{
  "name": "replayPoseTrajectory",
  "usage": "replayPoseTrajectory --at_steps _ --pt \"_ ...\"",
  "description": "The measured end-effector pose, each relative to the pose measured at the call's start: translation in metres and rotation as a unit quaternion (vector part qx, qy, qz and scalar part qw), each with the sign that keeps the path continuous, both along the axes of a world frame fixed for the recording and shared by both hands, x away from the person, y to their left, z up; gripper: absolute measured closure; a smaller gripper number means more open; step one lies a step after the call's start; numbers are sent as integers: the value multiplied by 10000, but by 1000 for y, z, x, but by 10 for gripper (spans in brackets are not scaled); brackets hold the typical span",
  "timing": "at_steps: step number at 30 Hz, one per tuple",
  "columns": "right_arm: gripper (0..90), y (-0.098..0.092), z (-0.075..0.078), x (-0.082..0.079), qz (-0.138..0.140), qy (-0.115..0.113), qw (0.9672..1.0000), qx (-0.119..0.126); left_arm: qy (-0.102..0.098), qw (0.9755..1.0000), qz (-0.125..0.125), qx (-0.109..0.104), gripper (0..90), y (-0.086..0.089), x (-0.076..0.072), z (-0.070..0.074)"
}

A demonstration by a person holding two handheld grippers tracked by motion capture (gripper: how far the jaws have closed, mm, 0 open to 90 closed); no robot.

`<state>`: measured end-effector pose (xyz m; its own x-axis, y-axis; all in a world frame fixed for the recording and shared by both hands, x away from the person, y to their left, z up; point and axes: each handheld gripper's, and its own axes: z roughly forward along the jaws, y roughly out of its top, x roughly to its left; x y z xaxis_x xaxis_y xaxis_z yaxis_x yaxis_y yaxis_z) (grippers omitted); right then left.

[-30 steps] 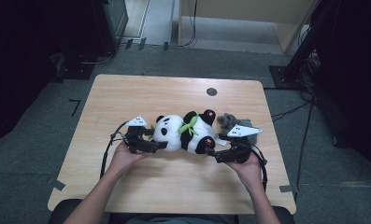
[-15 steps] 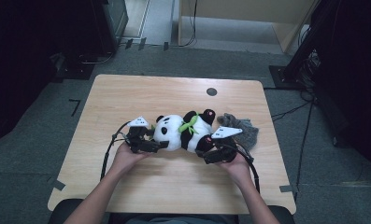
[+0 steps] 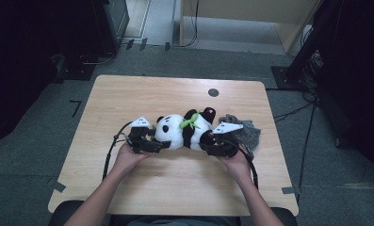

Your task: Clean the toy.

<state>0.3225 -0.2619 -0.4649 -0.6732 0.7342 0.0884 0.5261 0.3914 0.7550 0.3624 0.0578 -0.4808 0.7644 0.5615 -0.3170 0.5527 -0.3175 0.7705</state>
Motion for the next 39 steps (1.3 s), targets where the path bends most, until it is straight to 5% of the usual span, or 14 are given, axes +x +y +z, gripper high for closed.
replayPoseTrajectory --at_steps 6,13,17,20,23,27,32,36,39 --pt "527 -11 16 8 -223 384 9977 506 -206 9995 -52 -234 127 12 -3 12" --pt "549 -22 34 12 -399 396 9956 751 -345 9985 -243 -355 127 24 -6 16" --pt "548 -25 45 13 -283 427 9924 1119 -612 9975 -293 -176 125 19 -8 14" --pt "547 -22 50 11 -61 499 9897 1341 -896 9948 -388 -304 72 18 -11 16" --pt "548 -17 50 9 130 661 9865 1495 -1200 9924 -273 74 7 11 -16 16" --pt "553 -7 48 8 364 756 9868 1384 -1264 9915 -79 311 0 7 -17 14" --pt "533 -6 47 9 349 785 9861 1420 -1400 9900 62 166 195 13 -20 19" --pt "488 -4 42 10 312 687 9897 1215 -1350 9902 119 327 337 11 -21 20" --pt "402 -2 40 10 319 456 9937 972 -1107 9932 82 361 468 10 -20 22"
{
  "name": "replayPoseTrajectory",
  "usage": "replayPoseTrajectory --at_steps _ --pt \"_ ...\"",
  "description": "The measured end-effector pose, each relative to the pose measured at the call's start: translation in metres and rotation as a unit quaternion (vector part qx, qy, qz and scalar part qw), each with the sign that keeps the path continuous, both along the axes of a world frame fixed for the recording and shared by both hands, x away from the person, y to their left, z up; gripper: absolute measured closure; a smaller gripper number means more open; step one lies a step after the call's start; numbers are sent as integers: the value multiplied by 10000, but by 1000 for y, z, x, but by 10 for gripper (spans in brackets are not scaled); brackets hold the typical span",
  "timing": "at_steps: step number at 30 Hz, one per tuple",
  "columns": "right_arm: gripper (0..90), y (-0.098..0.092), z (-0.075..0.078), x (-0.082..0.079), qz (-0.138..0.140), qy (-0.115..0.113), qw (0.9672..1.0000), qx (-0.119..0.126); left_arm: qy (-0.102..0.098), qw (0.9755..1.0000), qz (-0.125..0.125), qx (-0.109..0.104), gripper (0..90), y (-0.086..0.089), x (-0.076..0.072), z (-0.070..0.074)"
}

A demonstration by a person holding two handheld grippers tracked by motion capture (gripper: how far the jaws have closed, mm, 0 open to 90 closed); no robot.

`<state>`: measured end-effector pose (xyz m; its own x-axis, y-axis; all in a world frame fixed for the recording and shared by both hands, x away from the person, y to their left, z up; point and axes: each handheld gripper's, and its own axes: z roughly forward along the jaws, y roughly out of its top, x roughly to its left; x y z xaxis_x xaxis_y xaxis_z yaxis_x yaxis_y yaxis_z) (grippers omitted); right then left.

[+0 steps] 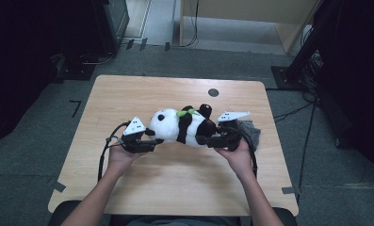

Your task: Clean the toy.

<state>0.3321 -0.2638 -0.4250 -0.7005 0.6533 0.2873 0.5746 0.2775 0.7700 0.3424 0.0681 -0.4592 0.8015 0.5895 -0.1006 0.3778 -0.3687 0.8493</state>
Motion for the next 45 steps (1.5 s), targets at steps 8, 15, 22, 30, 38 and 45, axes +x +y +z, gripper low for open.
replayPoseTrajectory --at_steps 8,15,22,30,38,45 --pt "282 -6 -6 1 18 -222 9995 207 431 9985 93 -334 532 8 6 4" --pt "309 -12 -8 -4 34 -513 9987 -42 619 9958 354 -570 537 23 13 9" --pt "348 -6 -26 -5 246 -508 9983 -118 816 9929 317 -805 525 22 13 14" --pt "272 0 -31 -2 206 -827 9952 -481 966 9919 175 -808 522 19 12 17" --pt "405 12 -28 -8 -100 -1258 9861 -1076 884 9938 147 -652 520 2 5 14" --pt "582 7 -17 -9 -204 -1054 9912 -770 739 9945 207 -715 368 5 7 14"
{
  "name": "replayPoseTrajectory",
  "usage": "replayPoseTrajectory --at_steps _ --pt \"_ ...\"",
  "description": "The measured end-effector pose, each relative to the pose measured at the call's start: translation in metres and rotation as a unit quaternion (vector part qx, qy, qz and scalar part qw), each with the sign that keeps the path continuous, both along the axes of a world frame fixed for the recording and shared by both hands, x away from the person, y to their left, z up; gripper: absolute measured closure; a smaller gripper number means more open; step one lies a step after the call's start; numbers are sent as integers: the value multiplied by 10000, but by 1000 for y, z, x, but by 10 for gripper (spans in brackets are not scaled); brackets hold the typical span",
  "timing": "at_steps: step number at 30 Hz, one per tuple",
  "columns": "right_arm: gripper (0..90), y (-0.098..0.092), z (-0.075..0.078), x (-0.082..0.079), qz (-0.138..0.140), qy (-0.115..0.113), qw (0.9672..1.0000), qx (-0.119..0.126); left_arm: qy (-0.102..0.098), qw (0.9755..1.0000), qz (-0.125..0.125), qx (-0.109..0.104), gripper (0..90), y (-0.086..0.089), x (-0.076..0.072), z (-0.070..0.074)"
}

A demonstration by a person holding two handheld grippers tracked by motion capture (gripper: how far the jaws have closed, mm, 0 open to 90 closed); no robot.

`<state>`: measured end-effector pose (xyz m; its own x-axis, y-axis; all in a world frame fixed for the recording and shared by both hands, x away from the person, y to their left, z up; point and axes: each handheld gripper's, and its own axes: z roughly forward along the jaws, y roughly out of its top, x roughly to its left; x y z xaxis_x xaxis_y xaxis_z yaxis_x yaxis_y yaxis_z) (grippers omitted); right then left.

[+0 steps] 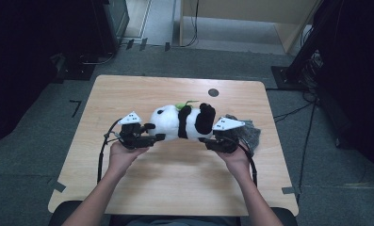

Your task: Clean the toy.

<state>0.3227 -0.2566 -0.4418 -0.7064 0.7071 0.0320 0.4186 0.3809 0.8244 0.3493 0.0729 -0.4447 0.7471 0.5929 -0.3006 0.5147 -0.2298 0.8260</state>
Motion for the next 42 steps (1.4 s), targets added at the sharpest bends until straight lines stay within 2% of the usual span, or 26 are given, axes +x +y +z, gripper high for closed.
replayPoseTrajectory --at_steps 2,4,7,10,12,15,18,21,22,24,26,28,32,33,35,37,39,42 --pt "597 -1 3 0 35 93 9999 104 -71 10000 -27 -56 268 3 1 -1" --pt "602 -3 5 1 77 240 9993 282 -168 9997 -13 -172 209 6 2 -1" --pt "603 -7 6 4 152 524 9973 495 -254 9994 -130 -218 166 10 2 -2" --pt "606 -10 8 4 129 682 9960 564 -238 9993 -263 -153 164 12 1 -3" --pt "606 -12 9 5 94 734 9955 595 -358 9988 -312 -86 165 13 0 -3" --pt "607 -17 12 5 15 759 9948 684 -597 9976 -307 150 166 12 -3 -4" --pt "609 -23 15 4 -46 760 9939 796 -634 9973 -223 281 166 12 -4 -6" --pt "608 -28 20 2 -1 799 9922 958 -533 9977 -175 379 167 11 -1 -11" --pt "608 -28 21 1 44 806 9915 1017 -576 9973 -173 419 167 10 -1 -13" --pt "606 -25 21 0 181 889 9902 1065 -713 9965 -214 368 166 7 -3 -13" --pt "603 -20 21 0 313 953 9901 986 -924 9943 -186 497 166 3 -6 -12" --pt "599 -16 21 -1 404 1003 9893 981 -1086 9928 -123 481 224 2 -10 -11" --pt "577 -14 19 0 480 1120 9863 1113 -1058 9944 -11 85 412 8 -11 -6" --pt "561 -13 18 0 497 1163 9856 1120 -1058 9944 1 76 455 9 -11 -5" --pt "551 -12 17 1 496 1097 9871 1052 -903 9956 7 232 519 6 -11 -5" --pt "506 -11 16 1 443 1006 9902 865 -758 9966 9 311 532 4 -10 -8" --pt "453 -12 14 2 435 1017 9906 806 -587 9978 17 293 528 4 -7 -10" --pt "419 -12 10 3 451 1039 9910 713 -296 9994 56 197 486 6 -3 -12"
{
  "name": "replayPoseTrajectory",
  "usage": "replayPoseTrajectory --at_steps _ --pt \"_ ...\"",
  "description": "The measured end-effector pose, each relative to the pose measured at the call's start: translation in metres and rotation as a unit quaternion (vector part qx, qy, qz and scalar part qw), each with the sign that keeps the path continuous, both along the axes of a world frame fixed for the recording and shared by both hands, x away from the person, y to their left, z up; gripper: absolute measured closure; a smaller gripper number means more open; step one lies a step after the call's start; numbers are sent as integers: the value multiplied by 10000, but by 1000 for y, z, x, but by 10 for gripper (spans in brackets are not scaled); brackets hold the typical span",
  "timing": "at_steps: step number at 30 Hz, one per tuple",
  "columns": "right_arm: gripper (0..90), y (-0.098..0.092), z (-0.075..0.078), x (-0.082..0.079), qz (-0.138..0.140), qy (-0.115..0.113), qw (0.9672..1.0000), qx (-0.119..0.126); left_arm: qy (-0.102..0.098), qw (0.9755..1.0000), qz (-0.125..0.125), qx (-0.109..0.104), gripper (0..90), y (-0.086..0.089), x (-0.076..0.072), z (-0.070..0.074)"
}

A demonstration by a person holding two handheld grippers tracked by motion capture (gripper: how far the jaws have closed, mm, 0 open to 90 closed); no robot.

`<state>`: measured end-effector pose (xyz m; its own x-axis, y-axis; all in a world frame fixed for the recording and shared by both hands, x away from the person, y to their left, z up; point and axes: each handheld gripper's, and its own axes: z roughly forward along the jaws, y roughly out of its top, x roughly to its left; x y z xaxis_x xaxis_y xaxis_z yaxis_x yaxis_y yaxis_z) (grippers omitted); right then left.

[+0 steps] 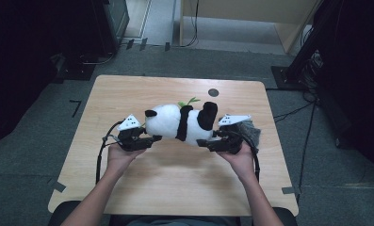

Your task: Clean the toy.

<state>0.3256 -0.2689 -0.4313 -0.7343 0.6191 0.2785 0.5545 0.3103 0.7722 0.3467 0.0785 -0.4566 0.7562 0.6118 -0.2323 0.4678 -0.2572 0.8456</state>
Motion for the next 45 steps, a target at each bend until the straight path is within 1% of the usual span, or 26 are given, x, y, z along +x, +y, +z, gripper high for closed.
replayPoseTrajectory --at_steps 2,3,5,7,8,10,11,12,14,15,17,19,21,24,25,27,28,31,33,35,38,40,41,43,44,45 --pt "404 0 0 -1 6 -28 10000 -69 204 9998 -66 -50 467 2 3 -1" --pt "395 0 0 -1 16 -66 9999 -74 285 9996 -55 -71 461 2 3 -2" --pt "373 -1 0 -1 -19 -102 9999 -37 469 9986 -73 -216 460 4 4 -1" --pt "373 -2 0 -3 -20 -167 9998 42 593 9975 -85 -384 459 6 6 -1" --pt "372 -3 0 -3 -11 -205 9998 49 607 9973 -90 -403 457 6 6 -1" --pt "371 -2 0 -4 -5 -192 9998 -14 588 9977 -98 -322 450 5 5 -1" --pt "369 -1 -1 -4 -14 -205 9997 -91 541 9982 -95 -257 444 4 5 -1" --pt "364 0 -1 -4 -21 -223 9996 -198 542 9983 -92 -212 431 3 4 -1" --pt "360 3 -1 -5 -63 -277 9991 -328 583 9980 -110 -232 418 4 4 0" --pt "360 2 -1 -5 -90 -284 9990 -321 633 9976 -128 -261 417 4 5 0" --pt "360 0 1 -5 -137 -319 9992 -218 728 9966 -156 -344 422 5 6 0" --pt "359 -1 3 -5 -151 -349 9991 -164 779 9961 -157 -396 424 6 6 0" --pt "354 -1 3 -6 -159 -387 9989 -192 852 9954 -140 -407 420 6 6 0" --pt "344 0 2 -6 -163 -362 9989 -238 973 9943 -143 -402 394 7 7 -1" --pt "347 0 2 -5 -205 -353 9988 -259 972 9945 -131 -378 390 7 7 0" --pt "401 0 2 -5 -340 -275 9987 -245 940 9948 -163 -349 389 6 5 1" --pt "412 -1 3 -4 -368 -193 9990 -189 881 9955 -181 -312 389 6 4 1" --pt "405 -5 5 -4 -417 -88 9991 11 731 9967 -254 -251 393 7 1 4" --pt "379 -8 5 -3 -438 -165 9988 124 696 9969 -270 -258 397 7 0 5" --pt "358 -8 6 -3 -414 -212 9988 152 690 9970 -255 -220 400 7 -1 5" --pt "311 -7 6 -3 -344 -275 9989 140 742 9968 -227 -201 406 7 -2 4" --pt "291 -4 6 -3 -335 -350 9988 52 752 9967 -201 -222 421 8 -1 4" --pt "306 -4 6 -3 -325 -328 9989 33 776 9966 -183 -203 422 8 -1 3" --pt "386 -3 4 0 -376 -161 9991 82 844 9962 -188 -58 436 6 0 0" --pt "402 -3 3 1 -406 -156 9991 -10 848 9962 -200 32 438 4 -1 -1" --pt "405 -1 2 2 -398 -234 9989 -113 814 9965 -190 92 438 3 -1 -1"
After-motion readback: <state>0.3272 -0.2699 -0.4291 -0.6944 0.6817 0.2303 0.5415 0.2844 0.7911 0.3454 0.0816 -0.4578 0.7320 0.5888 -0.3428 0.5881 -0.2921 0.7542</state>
